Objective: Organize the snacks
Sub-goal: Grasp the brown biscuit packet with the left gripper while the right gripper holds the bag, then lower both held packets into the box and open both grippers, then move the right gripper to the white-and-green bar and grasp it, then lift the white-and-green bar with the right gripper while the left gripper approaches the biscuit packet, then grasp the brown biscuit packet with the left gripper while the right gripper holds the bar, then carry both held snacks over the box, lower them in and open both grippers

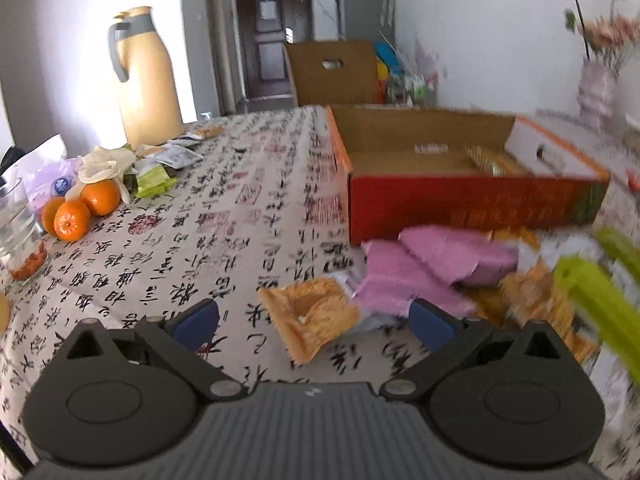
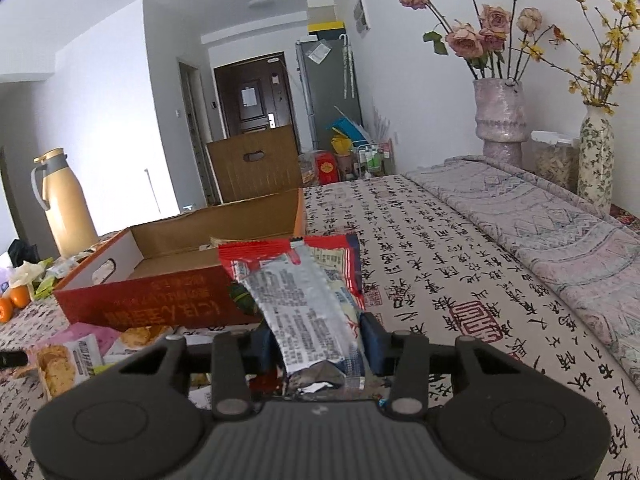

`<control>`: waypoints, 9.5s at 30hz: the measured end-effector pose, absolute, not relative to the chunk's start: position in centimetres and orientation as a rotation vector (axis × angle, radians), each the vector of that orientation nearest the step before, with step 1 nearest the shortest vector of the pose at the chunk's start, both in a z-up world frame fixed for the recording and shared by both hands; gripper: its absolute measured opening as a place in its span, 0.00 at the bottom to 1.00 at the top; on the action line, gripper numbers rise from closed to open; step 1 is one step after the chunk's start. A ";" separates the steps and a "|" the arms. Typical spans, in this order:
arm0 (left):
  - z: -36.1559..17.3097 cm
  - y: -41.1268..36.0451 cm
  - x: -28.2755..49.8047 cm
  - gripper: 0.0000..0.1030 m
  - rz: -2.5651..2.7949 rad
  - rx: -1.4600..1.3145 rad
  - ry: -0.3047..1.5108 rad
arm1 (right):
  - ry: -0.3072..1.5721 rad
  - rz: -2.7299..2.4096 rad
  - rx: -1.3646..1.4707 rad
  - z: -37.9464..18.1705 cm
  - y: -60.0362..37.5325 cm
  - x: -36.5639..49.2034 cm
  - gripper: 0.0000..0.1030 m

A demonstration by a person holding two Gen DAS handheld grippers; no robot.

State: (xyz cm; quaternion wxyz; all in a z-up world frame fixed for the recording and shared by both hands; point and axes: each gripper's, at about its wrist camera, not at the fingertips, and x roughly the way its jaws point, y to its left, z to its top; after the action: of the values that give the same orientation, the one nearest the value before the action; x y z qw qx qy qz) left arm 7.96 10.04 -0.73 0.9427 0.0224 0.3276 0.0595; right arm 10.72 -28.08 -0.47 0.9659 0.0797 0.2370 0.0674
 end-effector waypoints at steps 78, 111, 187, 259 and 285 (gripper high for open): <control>7.0 4.6 10.1 0.40 -0.066 -0.056 0.370 | 0.366 0.216 0.118 3.4 -24.1 12.9 0.41; 4.5 4.4 22.2 0.43 0.023 -0.109 0.461 | 0.445 0.233 0.099 2.3 -18.5 24.8 0.41; 0.3 6.9 6.2 1.00 0.083 -0.150 0.597 | 0.654 0.117 -0.015 -2.9 -26.8 12.4 0.93; 0.4 -2.4 6.0 0.46 -0.213 0.333 0.516 | 0.538 0.126 0.141 -2.1 -28.0 8.6 0.35; 6.8 0.8 9.8 0.46 -0.097 0.023 0.344 | 0.394 0.233 0.097 3.2 -23.1 12.7 0.35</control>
State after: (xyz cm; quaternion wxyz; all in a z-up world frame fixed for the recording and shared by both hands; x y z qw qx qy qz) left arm 9.81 0.84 6.85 0.9841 0.0115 0.1708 -0.0480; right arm 12.70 -23.07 3.18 0.9727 0.0480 0.1954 0.1156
